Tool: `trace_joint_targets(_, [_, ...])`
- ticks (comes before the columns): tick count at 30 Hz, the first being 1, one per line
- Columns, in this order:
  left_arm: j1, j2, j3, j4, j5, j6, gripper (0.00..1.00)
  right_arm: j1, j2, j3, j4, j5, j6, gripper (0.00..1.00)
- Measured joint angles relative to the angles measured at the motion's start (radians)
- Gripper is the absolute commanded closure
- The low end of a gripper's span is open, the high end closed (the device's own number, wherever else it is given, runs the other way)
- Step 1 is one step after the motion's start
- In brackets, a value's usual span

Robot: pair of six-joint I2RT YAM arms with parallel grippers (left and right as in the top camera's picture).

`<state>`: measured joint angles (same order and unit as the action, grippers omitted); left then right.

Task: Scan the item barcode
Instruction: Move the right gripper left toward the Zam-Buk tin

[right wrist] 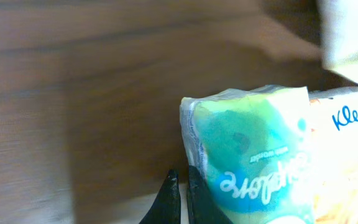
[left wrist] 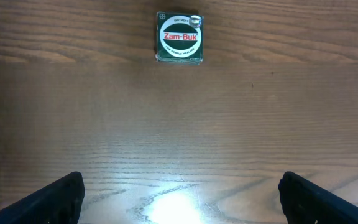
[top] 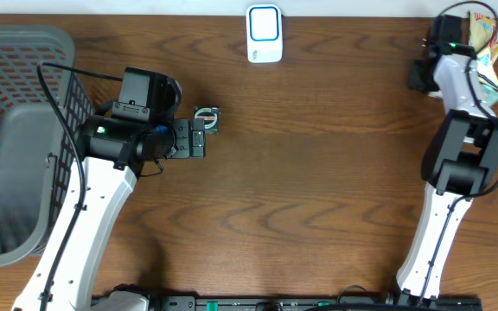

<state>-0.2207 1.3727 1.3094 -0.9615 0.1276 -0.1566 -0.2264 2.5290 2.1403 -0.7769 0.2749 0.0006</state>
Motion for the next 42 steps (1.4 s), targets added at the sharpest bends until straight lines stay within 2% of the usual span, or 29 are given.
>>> trace_joint_targets(4, [0.000,0.000,0.000,0.000,0.000,0.000,0.02,-0.030,-0.003,0.000,-0.017,0.022,0.009,0.98])
trace_joint_targets(5, [0.000,0.000,0.000,0.000,0.000,0.000,0.02,-0.034,-0.010,0.000,-0.019,0.021,0.011,0.82])
trace_joint_targets(9, [0.000,0.000,0.000,0.000,0.000,0.000,0.03,-0.017,-0.072,-0.001,-0.026,-0.088,0.013,0.48])
trace_joint_targets(12, [0.000,0.000,0.000,0.000,0.000,0.000,0.02,0.011,-0.141,-0.001,-0.026,-0.297,0.020,0.13])
trace_joint_targets(13, [0.000,0.000,0.000,0.000,0.000,0.000,0.02,0.024,-0.169,-0.001,-0.026,-0.419,0.021,0.01])
trace_joint_targets(16, [0.000,0.000,0.000,0.000,0.000,0.000,0.02,0.063,-0.207,0.001,-0.026,-0.728,0.025,0.01])
trace_joint_targets(19, [0.000,0.000,0.000,0.000,0.000,0.000,0.02,0.113,-0.209,0.002,-0.061,-0.951,0.026,0.01])
trace_joint_targets(24, [0.000,0.000,0.000,0.000,0.000,0.000,0.02,0.243,-0.206,0.002,-0.103,-1.089,0.026,0.01])
trace_joint_targets(30, [0.000,0.000,0.000,0.000,0.000,0.000,0.02,0.459,-0.183,0.002,-0.111,-0.975,0.054,0.01])
trace_joint_targets(35, [0.000,0.000,0.000,0.000,0.000,0.000,0.02,0.655,-0.158,0.001,-0.053,-0.706,0.206,0.01])
trace_joint_targets(42, [0.000,0.000,0.000,0.000,0.000,0.000,0.03,0.838,-0.157,0.001,0.000,-0.419,0.404,0.01])
